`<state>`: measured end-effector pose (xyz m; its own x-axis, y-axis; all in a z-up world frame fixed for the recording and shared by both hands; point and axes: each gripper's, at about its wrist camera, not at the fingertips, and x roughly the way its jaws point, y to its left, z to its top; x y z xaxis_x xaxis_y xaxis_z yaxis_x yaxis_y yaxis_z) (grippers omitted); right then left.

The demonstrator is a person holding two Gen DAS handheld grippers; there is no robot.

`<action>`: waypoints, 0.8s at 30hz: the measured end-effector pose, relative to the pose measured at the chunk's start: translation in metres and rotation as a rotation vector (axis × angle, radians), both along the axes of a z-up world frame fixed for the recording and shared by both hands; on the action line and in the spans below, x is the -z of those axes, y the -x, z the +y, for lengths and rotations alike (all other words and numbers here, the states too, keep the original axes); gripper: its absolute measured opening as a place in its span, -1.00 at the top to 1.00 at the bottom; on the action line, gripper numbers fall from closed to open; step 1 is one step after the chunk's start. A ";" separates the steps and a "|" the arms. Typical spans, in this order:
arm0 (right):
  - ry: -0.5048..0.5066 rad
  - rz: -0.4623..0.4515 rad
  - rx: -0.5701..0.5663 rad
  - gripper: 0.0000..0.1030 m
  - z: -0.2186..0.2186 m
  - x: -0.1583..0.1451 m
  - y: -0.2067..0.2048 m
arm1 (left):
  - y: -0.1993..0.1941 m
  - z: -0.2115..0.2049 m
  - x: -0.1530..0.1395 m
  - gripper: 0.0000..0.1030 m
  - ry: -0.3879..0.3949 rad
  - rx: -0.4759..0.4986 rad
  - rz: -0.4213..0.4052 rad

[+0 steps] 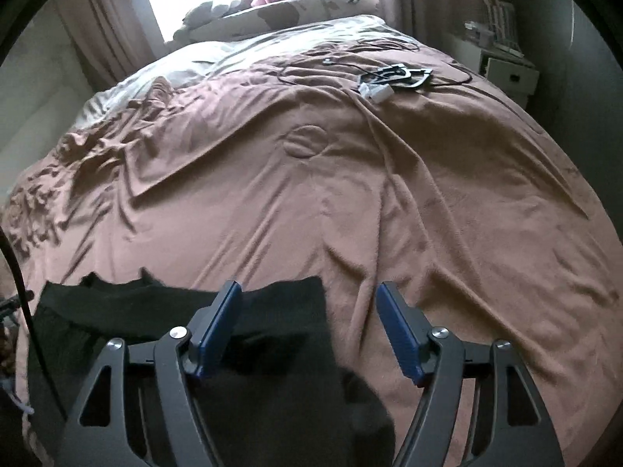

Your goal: Fold small clothes

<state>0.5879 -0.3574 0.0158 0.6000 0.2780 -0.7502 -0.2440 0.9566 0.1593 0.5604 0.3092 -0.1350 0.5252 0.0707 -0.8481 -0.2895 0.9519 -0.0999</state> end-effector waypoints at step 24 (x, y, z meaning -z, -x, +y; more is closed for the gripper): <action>-0.133 0.023 -0.110 -1.00 -0.055 -0.072 0.146 | 0.141 -0.056 -0.075 -0.99 0.080 0.008 -0.104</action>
<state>0.4424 -0.4127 0.0880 0.5432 0.4387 -0.7158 -0.3411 0.8944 0.2893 0.4197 0.2531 -0.0600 0.6112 0.0010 -0.7915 -0.2664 0.9419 -0.2045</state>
